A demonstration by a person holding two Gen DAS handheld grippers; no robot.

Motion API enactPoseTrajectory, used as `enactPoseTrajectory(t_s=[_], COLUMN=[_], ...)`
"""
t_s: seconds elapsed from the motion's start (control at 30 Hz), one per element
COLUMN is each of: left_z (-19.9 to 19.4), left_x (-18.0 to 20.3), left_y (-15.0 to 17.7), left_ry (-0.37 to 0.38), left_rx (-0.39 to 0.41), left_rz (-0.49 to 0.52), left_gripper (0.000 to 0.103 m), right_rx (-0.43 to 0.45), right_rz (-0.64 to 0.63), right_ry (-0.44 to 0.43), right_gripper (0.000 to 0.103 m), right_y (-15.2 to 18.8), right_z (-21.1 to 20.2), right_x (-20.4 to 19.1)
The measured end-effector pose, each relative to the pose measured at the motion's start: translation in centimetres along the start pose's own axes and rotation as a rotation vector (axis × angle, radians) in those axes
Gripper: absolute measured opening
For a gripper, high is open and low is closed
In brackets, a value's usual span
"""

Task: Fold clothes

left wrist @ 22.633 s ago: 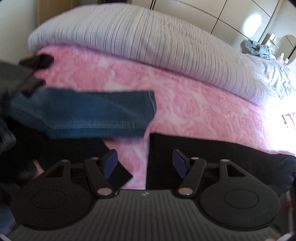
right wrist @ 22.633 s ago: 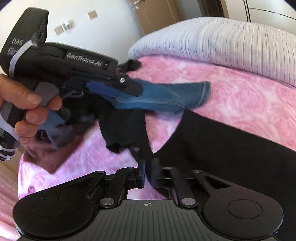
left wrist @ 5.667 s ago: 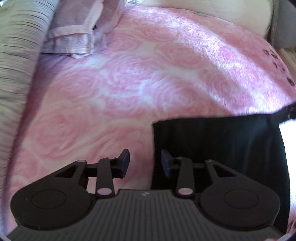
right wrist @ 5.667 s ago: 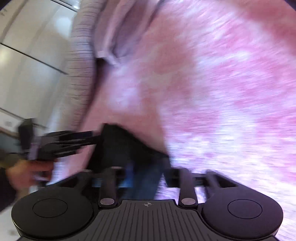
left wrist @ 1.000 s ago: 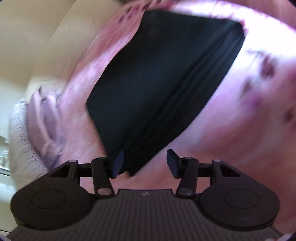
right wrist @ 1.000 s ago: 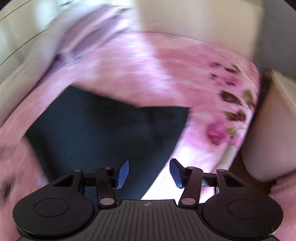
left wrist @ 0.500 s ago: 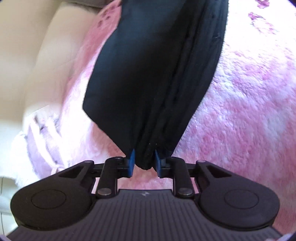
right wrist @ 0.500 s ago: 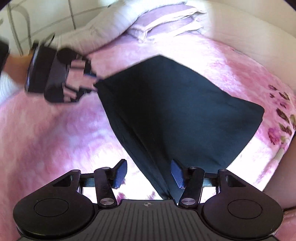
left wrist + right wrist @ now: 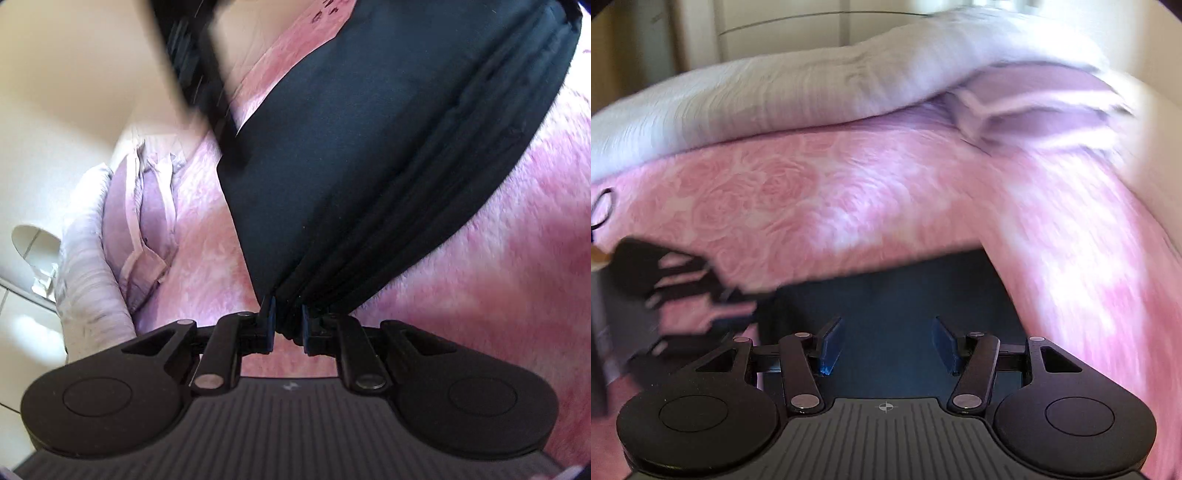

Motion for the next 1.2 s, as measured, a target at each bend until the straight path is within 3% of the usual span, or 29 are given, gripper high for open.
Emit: enactPoseTrajectory(t_s=[0.17, 0.2, 0.27, 0.3, 0.37, 0.47, 0.53, 0.67, 0.73, 0.77, 0.9, 1.1, 1.2], left_z=[0.4, 0.6, 1.2, 1.3, 1.4, 0.4, -0.6, -1.0, -0.5, -0.3, 1.1, 0.7, 0.6], left_x=[0.0, 0.0, -0.1, -0.1, 0.5, 1.0, 0.7, -0.7, -0.9, -0.9, -0.2, 0.1, 0.2], left_y=[0.3, 0.4, 0.6, 0.9, 1.8, 2.7, 2.8, 1.9, 1.2, 0.8, 0.7, 0.7, 0.6], left_ry=[-0.024, -0.024, -0.023, -0.016, 0.007, 0.022, 0.020, -0.025, -0.023, -0.022, 0.051, 0.042, 0.034], left_rx=[0.024, 0.019, -0.012, -0.036, -0.075, -0.080, -0.059, 0.023, 0.076, 0.102, 0.152, 0.129, 0.110], left_rz=[0.017, 0.005, -0.037, -0.064, -0.107, -0.136, -0.134, -0.020, 0.072, 0.119, 0.239, 0.186, 0.142], left_gripper=[0.010, 0.009, 0.000, 0.000, 0.000, 0.000, 0.000, 0.004, 0.017, 0.018, 0.009, 0.004, 0.003], right_rx=[-0.084, -0.119, -0.149, -0.155, -0.150, -0.134, -0.112, -0.037, -0.027, -0.027, -0.055, -0.039, -0.074], right_rz=[-0.223, -0.274, -0.348, -0.295, -0.221, -0.211, -0.139, 0.004, 0.062, 0.087, 0.116, 0.145, 0.141], right_ry=[-0.101, -0.076, 0.032, 0.051, 0.052, 0.061, 0.052, 0.050, 0.029, 0.017, -0.018, -0.117, -0.149], right_gripper=[0.056, 0.052, 0.032, 0.021, 0.016, 0.017, 0.019, 0.034, 0.043, 0.043, 0.043, 0.043, 0.043], right_y=[-2.2, -1.7, -0.8, -0.8, -0.9, -1.4, -1.9, -2.3, -1.5, -1.1, 1.3, 0.6, -0.1], right_z=[6.2, 7.5, 9.8, 10.7, 11.5, 11.2, 10.3, 6.7, 5.0, 4.3, 2.9, 3.7, 5.5], right_x=[-1.6, -1.7, -0.4, 1.1, 2.6, 2.2, 2.2, 2.4, 1.7, 1.3, -0.1, -2.1, -2.8])
Point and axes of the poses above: each gripper's, at about its wrist camera, not at the fingertips, and z roughly the way its jaws point, x to its right, y to its underside, the point moved 7 cm from there along z, roughly the way its jaws point, and after that the axes turned 13 degrees about z, right-handed, at the moved point
